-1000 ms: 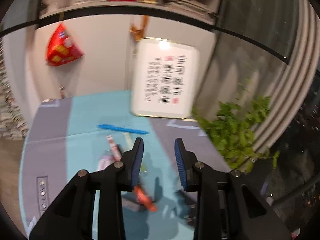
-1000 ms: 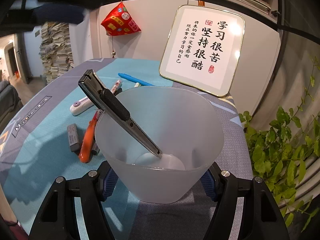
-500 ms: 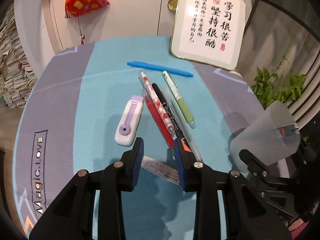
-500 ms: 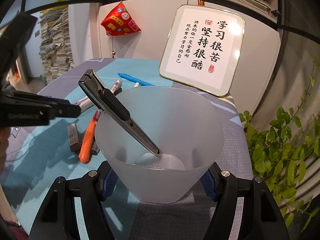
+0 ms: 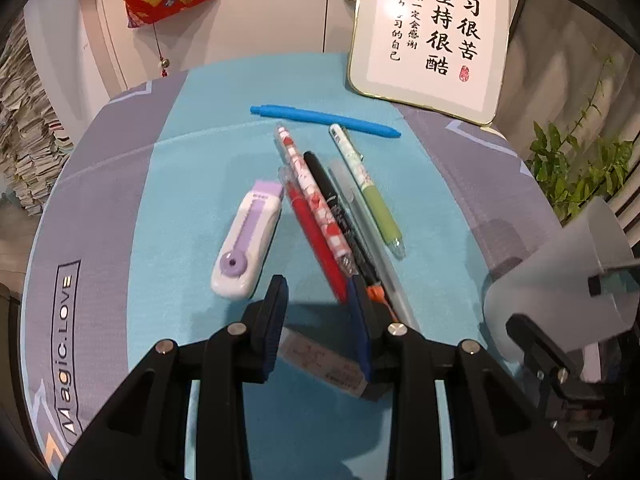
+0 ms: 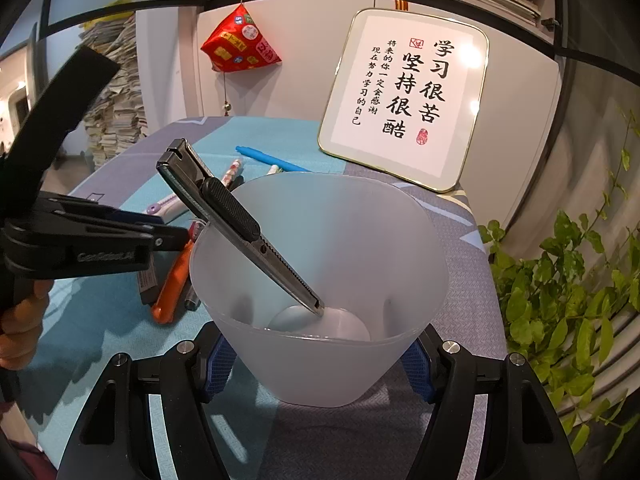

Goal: Organize stationery
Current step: 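Grasp the red pen with the left tool and lift it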

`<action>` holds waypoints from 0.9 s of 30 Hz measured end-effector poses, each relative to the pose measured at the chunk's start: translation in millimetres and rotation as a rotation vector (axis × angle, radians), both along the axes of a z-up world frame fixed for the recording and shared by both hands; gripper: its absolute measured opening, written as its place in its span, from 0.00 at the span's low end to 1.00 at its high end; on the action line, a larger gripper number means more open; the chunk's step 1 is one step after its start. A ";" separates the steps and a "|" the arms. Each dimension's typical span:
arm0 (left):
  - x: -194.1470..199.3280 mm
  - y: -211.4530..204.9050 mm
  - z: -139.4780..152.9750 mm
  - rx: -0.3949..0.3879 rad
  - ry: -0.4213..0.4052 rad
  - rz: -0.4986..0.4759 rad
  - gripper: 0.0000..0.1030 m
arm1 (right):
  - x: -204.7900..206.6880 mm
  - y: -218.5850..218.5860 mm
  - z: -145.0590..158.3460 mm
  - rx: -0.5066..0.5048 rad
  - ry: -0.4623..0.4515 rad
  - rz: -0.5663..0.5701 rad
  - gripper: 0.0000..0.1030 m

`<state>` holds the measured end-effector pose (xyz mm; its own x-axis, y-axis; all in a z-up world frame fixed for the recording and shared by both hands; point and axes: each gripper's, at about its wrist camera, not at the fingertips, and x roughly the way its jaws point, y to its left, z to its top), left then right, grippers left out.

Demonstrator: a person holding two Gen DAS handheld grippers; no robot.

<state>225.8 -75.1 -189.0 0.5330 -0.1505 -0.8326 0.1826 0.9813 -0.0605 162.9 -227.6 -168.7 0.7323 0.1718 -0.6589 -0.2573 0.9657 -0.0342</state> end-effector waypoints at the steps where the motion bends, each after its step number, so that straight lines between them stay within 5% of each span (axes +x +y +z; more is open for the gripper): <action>1: 2.7 -2.3 -1.9 0.000 0.015 -0.002 0.27 | 0.1 0.2 -0.1 0.000 0.001 -0.001 0.69; 6: 5.7 -10.4 -6.1 0.020 0.021 -0.006 0.16 | -0.2 0.0 -0.4 -0.002 0.000 -0.001 0.69; 11: 1.0 6.6 -4.9 -0.059 0.054 0.003 0.08 | 0.5 -1.4 -0.6 -0.001 0.001 -0.004 0.69; 15: -9.8 23.4 2.5 -0.104 0.055 0.014 0.07 | 1.2 -2.2 -0.7 0.002 0.004 -0.007 0.69; 19: -26.3 30.4 19.3 -0.068 -0.016 -0.007 0.07 | 0.6 -2.1 -0.9 -0.004 0.002 -0.009 0.69; 27: -62.4 47.3 12.2 -0.056 0.023 -0.024 0.07 | 1.4 -4.1 -0.8 -0.002 0.003 -0.027 0.69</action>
<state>163.4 -27.9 -176.8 0.5096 -0.2095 -0.8345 0.2039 0.9717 -0.1194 164.3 -231.7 -169.4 0.7344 0.1506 -0.6618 -0.2313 0.9722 -0.0354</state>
